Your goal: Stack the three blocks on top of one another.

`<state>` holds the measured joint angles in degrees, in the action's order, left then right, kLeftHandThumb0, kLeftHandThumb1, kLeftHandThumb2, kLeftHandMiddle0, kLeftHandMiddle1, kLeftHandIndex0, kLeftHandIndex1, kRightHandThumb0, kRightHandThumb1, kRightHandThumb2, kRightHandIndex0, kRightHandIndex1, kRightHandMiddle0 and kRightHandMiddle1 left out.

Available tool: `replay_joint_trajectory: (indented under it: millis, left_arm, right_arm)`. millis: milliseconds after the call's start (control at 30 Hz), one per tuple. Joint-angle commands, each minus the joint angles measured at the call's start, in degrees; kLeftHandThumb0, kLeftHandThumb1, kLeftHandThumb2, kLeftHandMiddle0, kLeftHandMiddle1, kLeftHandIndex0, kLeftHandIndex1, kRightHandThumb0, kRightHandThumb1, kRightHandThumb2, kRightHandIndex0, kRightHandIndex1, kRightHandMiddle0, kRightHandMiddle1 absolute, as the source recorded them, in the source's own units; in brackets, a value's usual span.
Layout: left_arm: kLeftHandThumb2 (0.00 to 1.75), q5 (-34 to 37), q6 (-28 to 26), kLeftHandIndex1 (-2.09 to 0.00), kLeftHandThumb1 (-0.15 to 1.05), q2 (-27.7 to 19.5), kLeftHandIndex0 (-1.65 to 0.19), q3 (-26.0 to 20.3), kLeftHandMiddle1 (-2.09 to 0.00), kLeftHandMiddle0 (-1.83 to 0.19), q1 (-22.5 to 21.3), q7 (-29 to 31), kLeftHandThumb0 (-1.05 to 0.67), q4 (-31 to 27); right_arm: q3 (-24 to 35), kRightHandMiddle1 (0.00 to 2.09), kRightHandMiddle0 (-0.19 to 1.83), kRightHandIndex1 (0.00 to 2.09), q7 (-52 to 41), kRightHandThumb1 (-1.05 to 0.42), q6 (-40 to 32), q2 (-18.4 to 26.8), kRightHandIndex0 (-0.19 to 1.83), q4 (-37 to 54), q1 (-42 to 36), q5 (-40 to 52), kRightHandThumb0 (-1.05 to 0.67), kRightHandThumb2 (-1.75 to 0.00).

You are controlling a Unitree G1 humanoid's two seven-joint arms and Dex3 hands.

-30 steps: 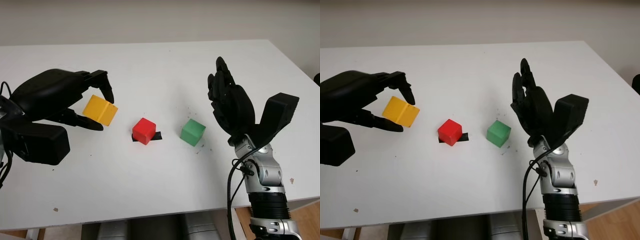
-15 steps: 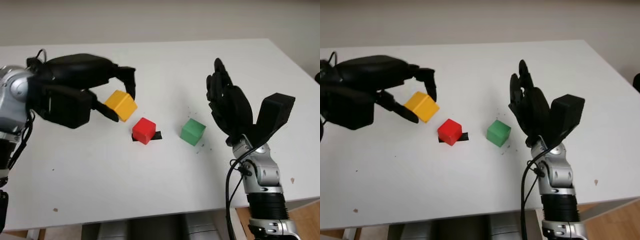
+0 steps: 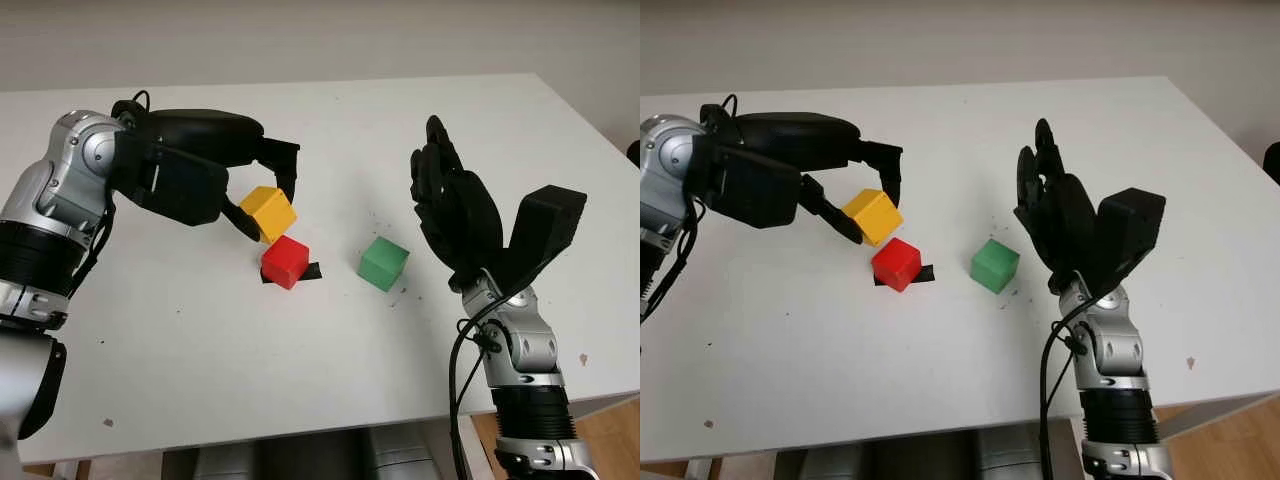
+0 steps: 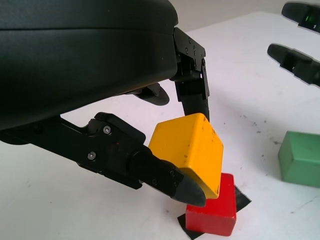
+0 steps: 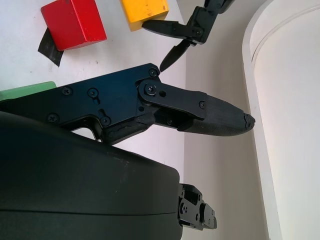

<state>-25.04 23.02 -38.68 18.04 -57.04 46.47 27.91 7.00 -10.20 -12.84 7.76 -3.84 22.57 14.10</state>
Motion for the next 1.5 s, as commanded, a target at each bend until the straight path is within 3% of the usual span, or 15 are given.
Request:
replay_joint_trajectory:
  millis: [0, 500, 1033, 1467]
  left_arm:
    - [0.05, -1.2, 0.7, -1.48, 1.03, 0.7, -0.33, 0.9, -0.25, -0.3, -2.3, -0.8, -0.5, -0.3]
    - [0.05, -3.0, 1.4, -1.42, 0.99, 2.3, -0.38, 2.0, -0.25, -0.35, -1.2, -1.0, -0.44, 0.3]
    - [0.05, -5.1, 4.2, -1.5, 0.97, 2.8, -0.41, 3.1, -0.22, -0.4, -0.3, -3.6, -0.45, 1.3]
    - [0.06, -5.3, 2.3, -1.52, 0.98, 2.8, -0.35, 3.3, -0.18, -0.39, 0.3, -2.7, -0.46, 0.3]
  right_arm:
    - [0.1, 0.0, -0.19, 0.0, 0.1, -1.05, 0.2, -0.2, -0.19, 1.3, 0.5, 0.1, -0.71, -0.67]
    - [0.0, 0.0, -0.19, 0.0, 0.8, -1.05, 0.2, -1.0, -0.19, 1.7, 0.3, -0.1, -0.71, -0.68]
    - [-0.2, 0.0, -0.19, 0.0, 0.9, -1.05, -0.2, -0.9, -0.19, 2.5, -0.2, -0.3, -0.73, -0.68]
    - [-0.2, 0.0, -0.19, 0.0, 1.0, -1.05, -0.1, -0.8, -0.19, 2.4, -0.4, -0.4, -0.72, -0.68]
